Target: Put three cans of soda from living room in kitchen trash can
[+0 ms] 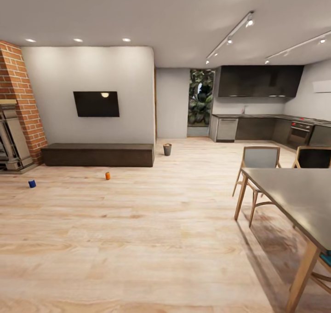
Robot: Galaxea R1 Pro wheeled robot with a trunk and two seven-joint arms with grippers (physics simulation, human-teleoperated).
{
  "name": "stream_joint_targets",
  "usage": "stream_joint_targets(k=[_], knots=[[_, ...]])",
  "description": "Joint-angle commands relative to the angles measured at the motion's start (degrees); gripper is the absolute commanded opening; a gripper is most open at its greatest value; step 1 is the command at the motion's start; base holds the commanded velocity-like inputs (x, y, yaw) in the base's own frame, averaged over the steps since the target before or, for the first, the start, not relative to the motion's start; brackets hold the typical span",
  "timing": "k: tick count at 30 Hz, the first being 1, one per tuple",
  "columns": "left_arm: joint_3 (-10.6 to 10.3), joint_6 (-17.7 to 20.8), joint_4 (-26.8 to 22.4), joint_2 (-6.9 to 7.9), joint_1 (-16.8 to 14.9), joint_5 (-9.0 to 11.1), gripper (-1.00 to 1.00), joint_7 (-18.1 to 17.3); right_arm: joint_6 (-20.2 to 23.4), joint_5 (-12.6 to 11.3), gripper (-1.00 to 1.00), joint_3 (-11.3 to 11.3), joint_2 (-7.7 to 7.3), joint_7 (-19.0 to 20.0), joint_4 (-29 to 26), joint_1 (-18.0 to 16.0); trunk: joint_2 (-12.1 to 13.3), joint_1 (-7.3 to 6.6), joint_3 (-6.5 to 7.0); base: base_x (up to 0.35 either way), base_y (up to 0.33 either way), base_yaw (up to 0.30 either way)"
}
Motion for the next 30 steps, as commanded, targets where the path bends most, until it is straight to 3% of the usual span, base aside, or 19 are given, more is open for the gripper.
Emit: stream_joint_targets(k=[1,14,30], knots=[[0.00,0.00,0.00,0.00,0.00,0.00,1.00,0.00,0.00,0.00,1.00,0.00,0.00,0.00,0.00,0.01,0.00,0.00,0.00,0.312,0.000,0.002],[-0.01,0.02,0.00,0.00,0.00,-0.01,1.00,0.00,-0.02,0.00,1.00,0.00,0.00,0.00,0.01,-0.02,0.00,0.00,0.07,0.318,0.000,0.000],[-0.01,0.02,0.00,0.00,0.00,0.02,1.00,0.00,-0.06,0.00,1.00,0.00,0.00,0.00,0.01,0.00,0.00,0.00,1.25,0.319,0.000,0.000]])
